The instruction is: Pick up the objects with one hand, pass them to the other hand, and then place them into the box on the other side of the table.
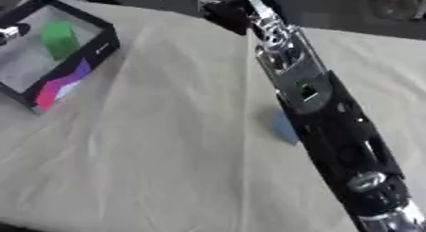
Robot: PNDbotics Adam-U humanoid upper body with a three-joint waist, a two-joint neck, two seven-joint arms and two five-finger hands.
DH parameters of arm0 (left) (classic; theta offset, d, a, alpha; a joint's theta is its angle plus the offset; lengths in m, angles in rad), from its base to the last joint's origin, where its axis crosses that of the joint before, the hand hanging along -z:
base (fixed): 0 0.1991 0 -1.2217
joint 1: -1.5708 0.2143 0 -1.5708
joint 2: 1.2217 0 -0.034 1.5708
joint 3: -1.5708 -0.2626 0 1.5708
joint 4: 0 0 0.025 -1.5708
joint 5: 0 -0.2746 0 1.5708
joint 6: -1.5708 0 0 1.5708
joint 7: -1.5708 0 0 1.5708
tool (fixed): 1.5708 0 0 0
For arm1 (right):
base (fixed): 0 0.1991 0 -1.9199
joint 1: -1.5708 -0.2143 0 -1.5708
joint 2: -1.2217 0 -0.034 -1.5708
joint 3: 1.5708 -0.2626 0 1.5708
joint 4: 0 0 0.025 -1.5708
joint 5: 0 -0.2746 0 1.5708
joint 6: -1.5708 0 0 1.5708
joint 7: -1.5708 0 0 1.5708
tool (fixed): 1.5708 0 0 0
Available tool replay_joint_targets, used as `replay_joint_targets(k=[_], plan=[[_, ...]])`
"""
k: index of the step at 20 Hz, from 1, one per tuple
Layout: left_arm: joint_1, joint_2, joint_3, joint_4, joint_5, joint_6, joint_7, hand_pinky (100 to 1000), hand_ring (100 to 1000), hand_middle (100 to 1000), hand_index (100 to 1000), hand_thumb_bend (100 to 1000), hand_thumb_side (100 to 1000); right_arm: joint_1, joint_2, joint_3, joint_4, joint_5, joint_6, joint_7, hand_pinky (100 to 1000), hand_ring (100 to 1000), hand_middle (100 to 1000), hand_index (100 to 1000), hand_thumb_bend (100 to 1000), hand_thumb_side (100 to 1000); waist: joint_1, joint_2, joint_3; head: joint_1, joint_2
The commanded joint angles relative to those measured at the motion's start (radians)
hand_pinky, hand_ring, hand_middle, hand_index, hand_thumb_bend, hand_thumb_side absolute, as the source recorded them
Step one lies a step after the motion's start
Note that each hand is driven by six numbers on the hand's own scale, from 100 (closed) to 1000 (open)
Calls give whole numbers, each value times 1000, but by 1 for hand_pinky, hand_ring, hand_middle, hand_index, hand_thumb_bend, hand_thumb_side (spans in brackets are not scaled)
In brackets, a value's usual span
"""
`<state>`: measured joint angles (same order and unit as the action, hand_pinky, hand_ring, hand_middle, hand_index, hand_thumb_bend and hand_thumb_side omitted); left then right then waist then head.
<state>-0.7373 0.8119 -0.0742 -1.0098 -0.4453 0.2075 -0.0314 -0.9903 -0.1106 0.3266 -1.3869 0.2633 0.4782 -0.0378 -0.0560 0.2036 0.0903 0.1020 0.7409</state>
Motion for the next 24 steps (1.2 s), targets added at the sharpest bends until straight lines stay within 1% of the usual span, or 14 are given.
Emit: replay_joint_targets(k=[1,2,4,5,8,9,12,15,19,24], plan=[[2,43,5,-63,72,13,39,921,740,709,774,127,490,-34,-23,-9,1,9,21,-5,759,809,884,871,100,664,0,-20,1,-16,14],[11,49,-1,-82,86,14,43,922,746,708,773,124,479,-44,-33,-5,10,19,34,-2,762,812,882,872,100,633,-1,-23,1,-21,18],[28,62,-15,-118,100,15,44,928,761,702,769,134,455,-75,-61,5,43,33,69,11,766,814,876,871,100,602,-5,-30,-1,-31,26],[36,68,-21,-135,105,17,42,929,762,701,769,133,455,-99,-80,11,67,35,92,21,769,816,876,871,100,605,-8,-33,-2,-37,27],[55,82,-30,-168,115,27,33,930,765,702,772,134,453,-178,-134,40,138,30,161,56,779,826,880,878,100,642,-16,-44,-7,-52,29],[59,85,-32,-175,116,30,30,930,765,701,773,136,453,-203,-148,53,160,29,179,72,786,833,884,883,100,684,-18,-46,-8,-56,29],[68,90,-35,-185,117,37,25,930,764,698,770,136,450,-278,-186,96,221,24,232,144,796,842,888,893,100,712,-24,-52,-11,-65,29],[73,94,-37,-190,118,40,23,929,761,693,765,138,445,-341,-208,143,267,27,285,225,802,848,891,898,100,730,-27,-56,-13,-70,29],[80,102,-35,-204,118,42,31,929,759,696,770,136,430,-380,-230,188,285,34,331,322,808,853,893,900,100,756,-32,-61,-18,-76,29],[90,111,-26,-218,126,51,61,931,756,692,766,124,420,-386,-258,227,268,16,370,424,813,859,895,900,100,816,-43,-69,-30,-89,29]])
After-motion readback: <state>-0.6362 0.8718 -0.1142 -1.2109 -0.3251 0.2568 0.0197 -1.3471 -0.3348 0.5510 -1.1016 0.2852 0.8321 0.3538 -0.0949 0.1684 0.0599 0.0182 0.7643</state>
